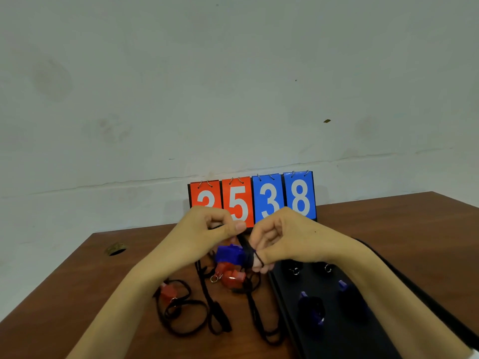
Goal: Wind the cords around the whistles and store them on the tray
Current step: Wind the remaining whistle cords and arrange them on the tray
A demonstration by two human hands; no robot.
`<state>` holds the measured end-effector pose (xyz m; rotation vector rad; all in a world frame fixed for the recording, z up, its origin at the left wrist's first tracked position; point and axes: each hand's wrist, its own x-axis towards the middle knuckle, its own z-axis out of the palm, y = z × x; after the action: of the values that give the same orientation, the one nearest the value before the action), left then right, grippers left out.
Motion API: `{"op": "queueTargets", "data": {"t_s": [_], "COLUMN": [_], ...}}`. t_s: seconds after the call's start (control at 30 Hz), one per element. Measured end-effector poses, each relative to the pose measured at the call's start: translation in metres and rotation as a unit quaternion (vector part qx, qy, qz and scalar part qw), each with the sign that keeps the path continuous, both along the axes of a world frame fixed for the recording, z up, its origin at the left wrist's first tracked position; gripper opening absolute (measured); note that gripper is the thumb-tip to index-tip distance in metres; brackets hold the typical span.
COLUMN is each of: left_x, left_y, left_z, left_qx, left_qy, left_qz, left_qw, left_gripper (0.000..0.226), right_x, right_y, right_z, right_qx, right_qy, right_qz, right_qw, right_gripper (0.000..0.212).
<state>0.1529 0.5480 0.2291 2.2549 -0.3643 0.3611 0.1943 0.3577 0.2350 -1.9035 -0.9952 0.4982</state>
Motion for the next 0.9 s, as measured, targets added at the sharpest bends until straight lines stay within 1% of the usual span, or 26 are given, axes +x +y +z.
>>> {"op": "queueTargets", "data": {"t_s": [0.07, 0.13, 0.2, 0.27, 0.3, 0.4, 0.5, 0.6, 0.73, 0.83, 0.9], "left_x": [0.000, 0.002, 0.006, 0.008, 0.007, -0.003, -0.004, 0.001, 0.004, 0.003, -0.001], "left_y": [-0.004, -0.008, -0.012, -0.016, -0.017, -0.021, -0.020, -0.020, -0.021, -0.022, -0.026], "left_z": [-0.002, -0.004, -0.007, -0.009, -0.009, -0.007, -0.007, -0.010, -0.016, -0.019, -0.018], "left_qx": [-0.018, -0.026, -0.008, 0.000, -0.018, -0.086, -0.110, -0.095, -0.050, -0.019, -0.003], "left_qy": [0.024, 0.043, 0.055, 0.066, 0.077, 0.096, 0.097, 0.098, 0.056, 0.035, 0.033], "left_qz": [-0.005, 0.002, 0.030, 0.063, 0.065, 0.018, 0.008, 0.007, 0.024, 0.033, 0.031], "left_qw": [1.000, 0.999, 0.998, 0.996, 0.995, 0.991, 0.989, 0.991, 0.997, 0.999, 0.999], "left_gripper": [0.031, 0.042, 0.052, 0.049, 0.044, 0.044, 0.041, 0.041, 0.042, 0.039, 0.036], "right_x": [0.000, -0.001, -0.002, -0.002, -0.002, -0.001, 0.001, 0.006, 0.014, 0.023, 0.029], "right_y": [-0.005, -0.007, -0.008, -0.009, -0.010, -0.010, -0.012, -0.011, -0.009, -0.007, -0.006], "right_z": [0.003, 0.005, 0.006, 0.008, 0.009, 0.011, 0.010, 0.008, 0.002, -0.005, -0.012], "right_qx": [0.026, 0.047, 0.066, 0.081, 0.085, 0.091, 0.102, 0.110, 0.127, 0.134, 0.116], "right_qy": [0.020, 0.031, 0.037, 0.033, 0.028, 0.006, -0.011, -0.046, -0.075, -0.108, -0.155], "right_qz": [0.002, 0.004, -0.003, -0.021, -0.032, -0.062, -0.092, -0.132, -0.198, -0.274, -0.329], "right_qw": [0.999, 0.998, 0.997, 0.996, 0.996, 0.994, 0.990, 0.984, 0.969, 0.946, 0.924], "right_gripper": [0.010, 0.011, 0.012, 0.012, 0.011, 0.010, 0.010, 0.011, 0.017, 0.017, 0.015]}}
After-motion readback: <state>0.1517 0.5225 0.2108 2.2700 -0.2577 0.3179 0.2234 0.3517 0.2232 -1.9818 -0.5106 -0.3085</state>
